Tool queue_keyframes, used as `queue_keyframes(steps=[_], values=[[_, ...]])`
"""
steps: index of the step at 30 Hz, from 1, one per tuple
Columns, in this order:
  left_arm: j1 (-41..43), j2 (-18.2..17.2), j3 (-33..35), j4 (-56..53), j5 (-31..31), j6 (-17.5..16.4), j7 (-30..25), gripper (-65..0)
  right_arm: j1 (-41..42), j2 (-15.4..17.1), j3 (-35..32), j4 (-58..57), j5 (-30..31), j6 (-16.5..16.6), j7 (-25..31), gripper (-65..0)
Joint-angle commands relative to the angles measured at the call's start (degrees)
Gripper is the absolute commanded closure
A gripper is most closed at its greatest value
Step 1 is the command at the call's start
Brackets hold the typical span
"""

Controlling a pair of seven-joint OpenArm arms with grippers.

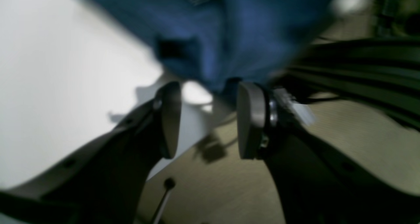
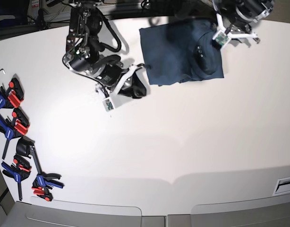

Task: Fold the T-shirt properly
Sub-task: 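Grasp the folded bundle's edge with the right gripper and lift it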

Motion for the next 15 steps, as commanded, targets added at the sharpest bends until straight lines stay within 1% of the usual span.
queue_keyframes(steps=[1, 3, 4, 5, 7, 8, 10, 12, 15], values=[[0.48, -0.35, -0.07, 0.9, 1.97, 1.64, -1.81, -24.8, 0.85, -0.02, -0.13, 1.16, 3.13, 1.64, 0.92, -9.6], [0.48, -0.35, -0.07, 0.9, 6.21, 4.83, -4.24, -20.7, 1.07, -0.02, -1.25, 1.16, 7.76, 4.79, 0.31, -9.7], [0.48, -0.35, -0.07, 0.9, 7.8, 6.16, -5.49, -17.2, 1.05, 0.0, -2.34, 1.16, 9.42, 6.75, 0.04, -9.7], [0.48, -0.35, -0.07, 0.9, 8.94, 7.26, -6.84, -13.0, 1.05, -0.02, -3.78, 1.16, 10.43, 7.77, -0.33, -9.6], [0.48, -0.33, -0.07, 0.9, 9.44, 8.55, -9.42, -3.0, 1.05, 0.0, -7.69, 1.14, 10.47, 7.77, -0.9, -9.6], [0.48, -0.33, -0.07, 0.9, 9.22, 8.87, -10.38, 0.0, 1.05, 0.0, -9.9, 1.14, 9.94, 7.77, -0.96, -9.5], [0.48, -0.33, -0.07, 0.9, 9.25, 9.84, -11.41, 0.0, 1.05, 0.0, -14.49, 1.14, 9.07, 7.77, -1.84, -8.2], [0.48, -0.33, -0.07, 0.9, 9.25, 10.62, -11.41, 0.0, 1.05, 0.0, -19.04, 1.11, 5.51, 7.77, -2.43, -0.9], [0.5, -0.33, -0.07, 0.9, 9.25, 10.62, -11.34, 0.0, 1.03, 0.0, -24.44, 0.66, -1.46, 7.77, -1.57, 0.0]])
